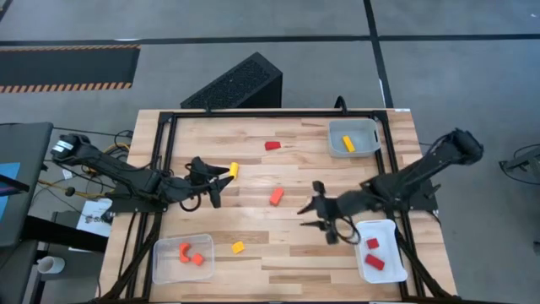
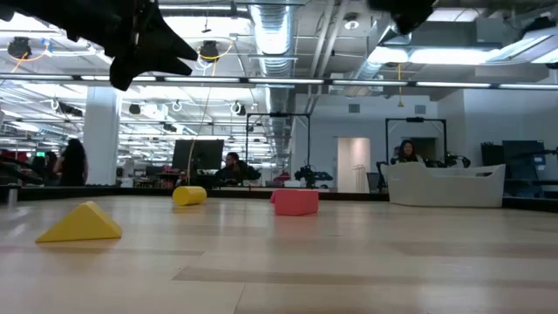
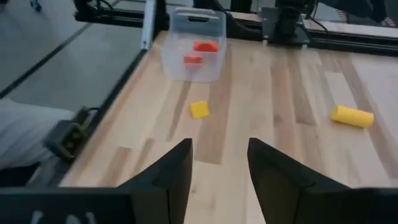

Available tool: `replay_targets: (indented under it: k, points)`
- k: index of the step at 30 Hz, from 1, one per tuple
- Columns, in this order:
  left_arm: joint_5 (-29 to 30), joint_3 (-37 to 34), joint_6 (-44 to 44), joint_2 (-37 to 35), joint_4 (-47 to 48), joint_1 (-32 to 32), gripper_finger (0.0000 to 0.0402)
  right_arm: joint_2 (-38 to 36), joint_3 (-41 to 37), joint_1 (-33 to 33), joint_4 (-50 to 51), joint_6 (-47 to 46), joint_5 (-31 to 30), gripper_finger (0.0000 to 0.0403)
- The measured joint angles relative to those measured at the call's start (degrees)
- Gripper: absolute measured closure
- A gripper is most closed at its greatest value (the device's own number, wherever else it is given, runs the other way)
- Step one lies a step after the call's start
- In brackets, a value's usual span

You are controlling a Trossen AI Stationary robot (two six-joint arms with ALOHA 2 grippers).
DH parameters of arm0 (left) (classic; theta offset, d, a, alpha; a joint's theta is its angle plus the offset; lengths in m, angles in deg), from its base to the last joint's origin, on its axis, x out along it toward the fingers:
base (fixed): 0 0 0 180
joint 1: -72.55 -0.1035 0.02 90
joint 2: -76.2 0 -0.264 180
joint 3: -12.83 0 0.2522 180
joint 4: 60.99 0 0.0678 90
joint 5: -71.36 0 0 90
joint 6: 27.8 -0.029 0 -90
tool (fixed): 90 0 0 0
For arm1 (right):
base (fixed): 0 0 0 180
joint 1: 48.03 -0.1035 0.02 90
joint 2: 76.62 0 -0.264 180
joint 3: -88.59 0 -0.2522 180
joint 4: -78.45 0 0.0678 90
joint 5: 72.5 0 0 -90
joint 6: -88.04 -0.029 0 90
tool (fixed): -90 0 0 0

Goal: Sort & place blocks by color
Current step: Put the top yellow block into the gray bin

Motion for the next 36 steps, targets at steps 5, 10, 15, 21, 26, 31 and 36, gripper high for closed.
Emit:
replay_targets:
  k: [5, 10, 15, 21, 26, 31, 36]
  points:
    - [0.8, 0.0, 0.0, 2.3, 0.0, -0.5, 0.0254, 1.6, -2.0, 6.4, -1.3, 0.8, 1.0, 0.0244]
    - [0.1, 0.0, 0.0, 4.3, -0.5, -2.2, 0.0254, 1.4, -7.1, 9.9, -5.7, 0.6, 1.2, 0.025]
    - [0.1, 0.0, 0.7, 7.0, -2.9, -3.7, 0.0254, 1.0, -12.5, 12.8, -13.1, 0.8, 3.2, 0.0248]
    - [-0.5, 0.0, 2.7, 9.1, -5.4, -5.8, 0.0254, 1.0, -15.2, 16.4, -15.7, 0.9, 4.2, 0.0246]
    - [-4.2, 1.1, 2.9, 9.4, -3.0, -9.5, 0.0254, 1.0, -16.1, 18.8, -16.9, 0.7, 4.2, 0.025]
    - [-7.9, 2.5, 2.8, 9.4, 2.9, -14.3, 0.0251, 1.0, -16.2, 20.7, -16.8, 0.4, 4.2, 0.0249]
    - [-11.6, 2.5, 8.4, 10.3, 10.5, -20.7, 0.0217, 1.0, -16.2, 22.1, -17.1, 0.4, 5.2, 0.0249]
